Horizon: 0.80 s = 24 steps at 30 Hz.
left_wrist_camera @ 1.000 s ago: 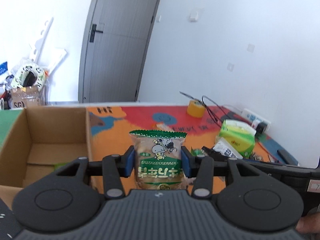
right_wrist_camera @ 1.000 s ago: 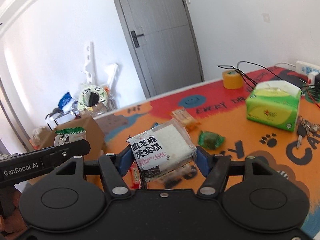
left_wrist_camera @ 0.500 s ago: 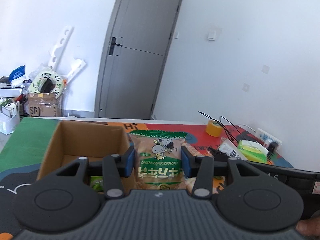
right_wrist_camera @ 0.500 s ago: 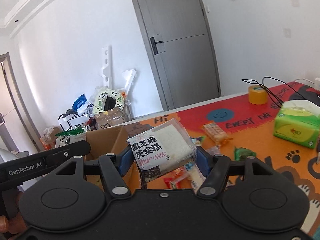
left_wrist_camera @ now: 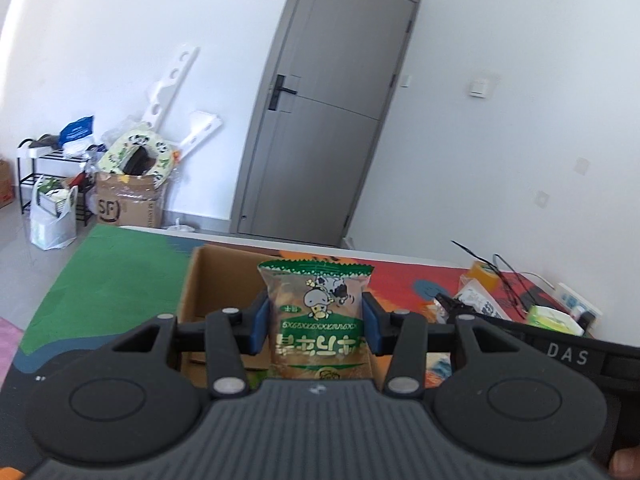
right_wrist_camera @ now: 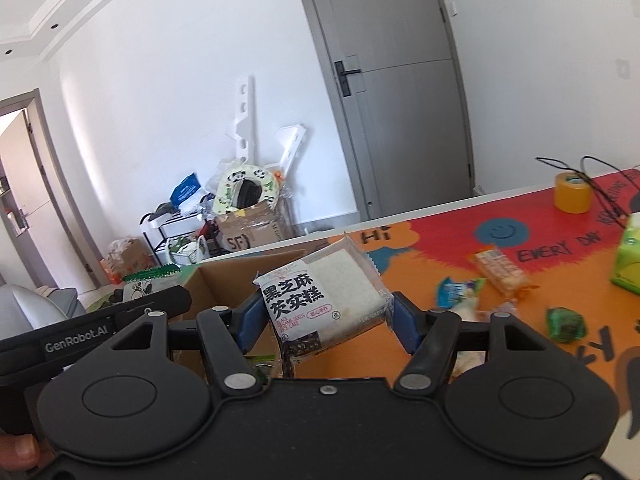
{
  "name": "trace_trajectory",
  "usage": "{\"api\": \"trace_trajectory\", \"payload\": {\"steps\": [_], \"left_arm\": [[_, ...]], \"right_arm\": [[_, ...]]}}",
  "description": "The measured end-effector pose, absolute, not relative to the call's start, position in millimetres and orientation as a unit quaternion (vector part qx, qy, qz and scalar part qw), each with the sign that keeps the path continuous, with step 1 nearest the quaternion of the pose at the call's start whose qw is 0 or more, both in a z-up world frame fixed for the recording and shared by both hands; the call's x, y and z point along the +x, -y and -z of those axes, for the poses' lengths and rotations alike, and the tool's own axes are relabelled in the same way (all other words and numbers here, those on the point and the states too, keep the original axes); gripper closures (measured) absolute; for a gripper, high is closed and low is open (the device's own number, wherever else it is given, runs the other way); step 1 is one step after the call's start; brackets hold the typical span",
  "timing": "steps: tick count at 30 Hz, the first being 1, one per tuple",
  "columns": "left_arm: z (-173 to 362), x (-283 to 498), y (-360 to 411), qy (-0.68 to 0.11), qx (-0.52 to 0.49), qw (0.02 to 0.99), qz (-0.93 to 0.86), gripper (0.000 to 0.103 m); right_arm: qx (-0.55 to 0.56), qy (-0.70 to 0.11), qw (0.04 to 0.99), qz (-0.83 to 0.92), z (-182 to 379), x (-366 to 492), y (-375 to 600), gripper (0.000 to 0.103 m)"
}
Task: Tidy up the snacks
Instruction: 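Carry both packs over the box and release them inside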
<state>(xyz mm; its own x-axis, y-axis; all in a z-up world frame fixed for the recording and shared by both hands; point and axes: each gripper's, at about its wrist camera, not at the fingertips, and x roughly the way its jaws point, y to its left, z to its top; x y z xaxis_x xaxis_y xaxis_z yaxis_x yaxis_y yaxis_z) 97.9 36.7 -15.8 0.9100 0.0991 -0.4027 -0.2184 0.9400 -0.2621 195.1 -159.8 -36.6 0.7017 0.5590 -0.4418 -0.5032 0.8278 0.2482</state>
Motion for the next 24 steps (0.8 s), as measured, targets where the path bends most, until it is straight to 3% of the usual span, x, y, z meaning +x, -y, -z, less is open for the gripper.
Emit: {"api": "trace_trajectory", "payload": {"steps": [11, 14, 18, 24], "left_arm": [[28, 116, -70, -0.225, -0.167, 0.954, -0.11, 0.057], [29, 118, -72, -0.235, -0.171, 0.951, -0.11, 0.049], [26, 109, -79, -0.221, -0.175, 0.95, -0.133, 0.031], [18, 99, -88, -0.213, -0.178, 0.95, -0.142, 0.024]], "right_arm": [[0.049, -0.281, 0.907, -0.31, 47, 215, 111, 0.039], [0.049, -0.284, 0.904, -0.316, 47, 219, 102, 0.039], [0.046, -0.289, 0.901, -0.32, 48, 221, 93, 0.039], [0.052, -0.298, 0.894, -0.331, 49, 219, 86, 0.035]]}}
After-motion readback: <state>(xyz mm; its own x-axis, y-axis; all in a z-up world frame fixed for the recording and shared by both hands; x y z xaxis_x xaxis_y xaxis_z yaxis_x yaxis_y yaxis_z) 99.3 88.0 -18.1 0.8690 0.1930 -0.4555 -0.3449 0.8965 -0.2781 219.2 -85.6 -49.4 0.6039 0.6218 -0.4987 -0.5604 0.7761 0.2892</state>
